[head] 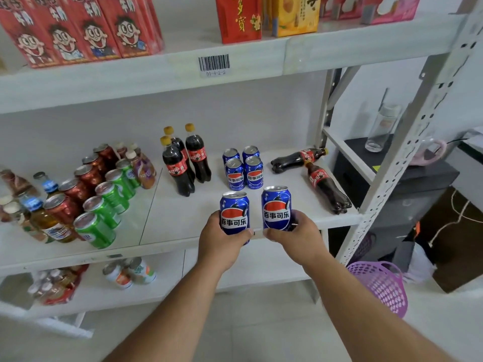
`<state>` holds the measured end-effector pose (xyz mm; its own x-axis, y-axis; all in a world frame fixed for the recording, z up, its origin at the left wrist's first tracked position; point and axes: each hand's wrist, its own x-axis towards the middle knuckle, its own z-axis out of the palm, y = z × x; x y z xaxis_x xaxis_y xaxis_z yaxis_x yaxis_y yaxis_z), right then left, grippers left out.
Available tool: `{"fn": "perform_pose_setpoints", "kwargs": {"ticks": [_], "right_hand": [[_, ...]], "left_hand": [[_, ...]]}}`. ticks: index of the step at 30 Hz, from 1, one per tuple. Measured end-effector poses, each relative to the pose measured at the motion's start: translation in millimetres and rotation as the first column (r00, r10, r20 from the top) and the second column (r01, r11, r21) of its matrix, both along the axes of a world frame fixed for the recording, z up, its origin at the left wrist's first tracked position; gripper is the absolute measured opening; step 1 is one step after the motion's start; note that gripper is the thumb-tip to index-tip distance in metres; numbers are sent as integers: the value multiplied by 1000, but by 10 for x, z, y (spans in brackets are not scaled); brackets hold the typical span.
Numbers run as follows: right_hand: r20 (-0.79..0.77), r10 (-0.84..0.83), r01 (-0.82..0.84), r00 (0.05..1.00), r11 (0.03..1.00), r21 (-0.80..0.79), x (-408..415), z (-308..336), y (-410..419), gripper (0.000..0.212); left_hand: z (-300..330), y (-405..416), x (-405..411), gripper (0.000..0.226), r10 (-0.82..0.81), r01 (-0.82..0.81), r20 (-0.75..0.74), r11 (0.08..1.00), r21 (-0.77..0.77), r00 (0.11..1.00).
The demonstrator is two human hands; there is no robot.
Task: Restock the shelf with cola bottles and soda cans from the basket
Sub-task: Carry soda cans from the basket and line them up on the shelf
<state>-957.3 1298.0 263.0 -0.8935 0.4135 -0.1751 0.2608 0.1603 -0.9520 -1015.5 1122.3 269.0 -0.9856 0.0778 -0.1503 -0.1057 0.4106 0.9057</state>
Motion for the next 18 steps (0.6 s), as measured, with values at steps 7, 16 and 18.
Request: {"fn": "perform_pose_setpoints", "kwargs": {"ticks": [7,16,18], "right_hand": [[35,-17,17,999,1000,-3,-521,-139,138,56],[86,0,2,996,1000,-21,-1087,-486,277,53],[79,9,-8,997,1000,-4,-1230,-584,328,50]], "left_hand": [[-281,114,-591,57,-26,28,-70,999,33,997],[-624,350,-1108,60,-41,43,-61,999,33,997],[-731,405,-1216,58,-23,25,-67,999,27,997]]}}
